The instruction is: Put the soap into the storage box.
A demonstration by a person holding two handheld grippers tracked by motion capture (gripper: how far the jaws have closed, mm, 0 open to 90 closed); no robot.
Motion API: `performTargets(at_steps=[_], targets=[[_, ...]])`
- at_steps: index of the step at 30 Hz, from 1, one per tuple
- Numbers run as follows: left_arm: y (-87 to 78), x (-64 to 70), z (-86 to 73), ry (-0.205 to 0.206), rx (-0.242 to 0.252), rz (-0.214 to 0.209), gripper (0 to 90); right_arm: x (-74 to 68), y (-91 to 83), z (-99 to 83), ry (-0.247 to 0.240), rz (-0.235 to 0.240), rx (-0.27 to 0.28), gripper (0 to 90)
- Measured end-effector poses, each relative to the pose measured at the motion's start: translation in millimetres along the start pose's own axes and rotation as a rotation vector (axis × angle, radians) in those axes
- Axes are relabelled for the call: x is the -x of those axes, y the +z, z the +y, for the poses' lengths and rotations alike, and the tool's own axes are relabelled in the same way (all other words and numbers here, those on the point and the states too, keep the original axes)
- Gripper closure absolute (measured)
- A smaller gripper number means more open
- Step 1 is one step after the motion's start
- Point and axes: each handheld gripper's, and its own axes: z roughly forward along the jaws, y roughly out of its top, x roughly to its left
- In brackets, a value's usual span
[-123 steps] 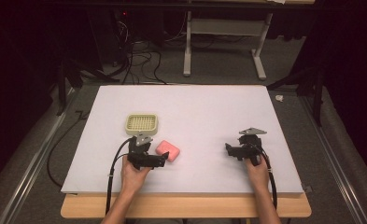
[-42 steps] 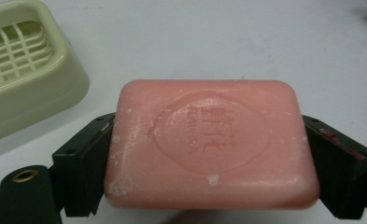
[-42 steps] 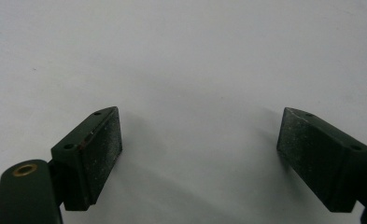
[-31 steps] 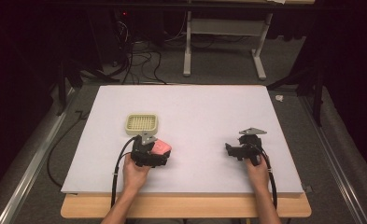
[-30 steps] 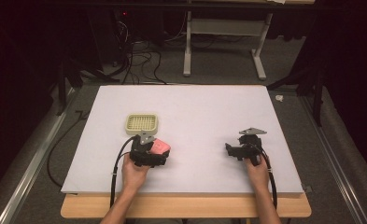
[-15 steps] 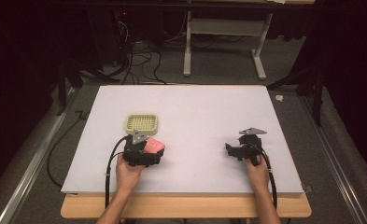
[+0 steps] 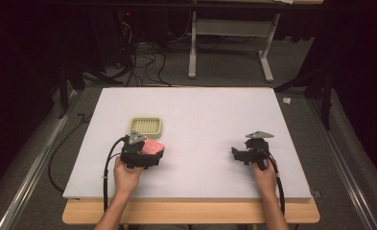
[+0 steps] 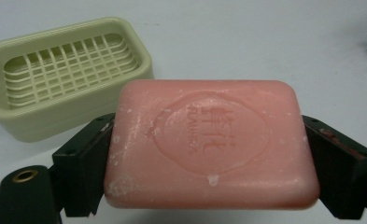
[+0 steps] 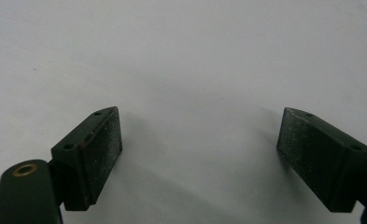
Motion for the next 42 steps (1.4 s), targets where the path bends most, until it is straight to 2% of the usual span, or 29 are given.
performTargets(at_steps=[10,18,28,32,42], targets=[[-8.0,-7.7,5.7,-0.008,0.009,0.021,13.9,0.0,0.0,0.0,0.000,0.000,0.000,14.6],[-5.0,-11.3,14.6,0.003,-0.005,0.045,13.9,-0.2,0.0,0.0,0.001,-0.001,-0.001,14.6],[-6.6,-19.8,25.7,-0.003,-0.007,0.065,13.9,0.0,0.1,0.0,0.000,0.000,-0.001,14.6],[-3.9,-27.4,30.7,-0.036,-0.011,0.065,13.9,0.0,0.1,0.0,0.000,0.000,-0.001,14.6],[7.4,-34.7,42.7,-0.044,-0.033,0.095,13.9,0.0,0.1,0.0,0.001,0.001,-0.001,14.6]])
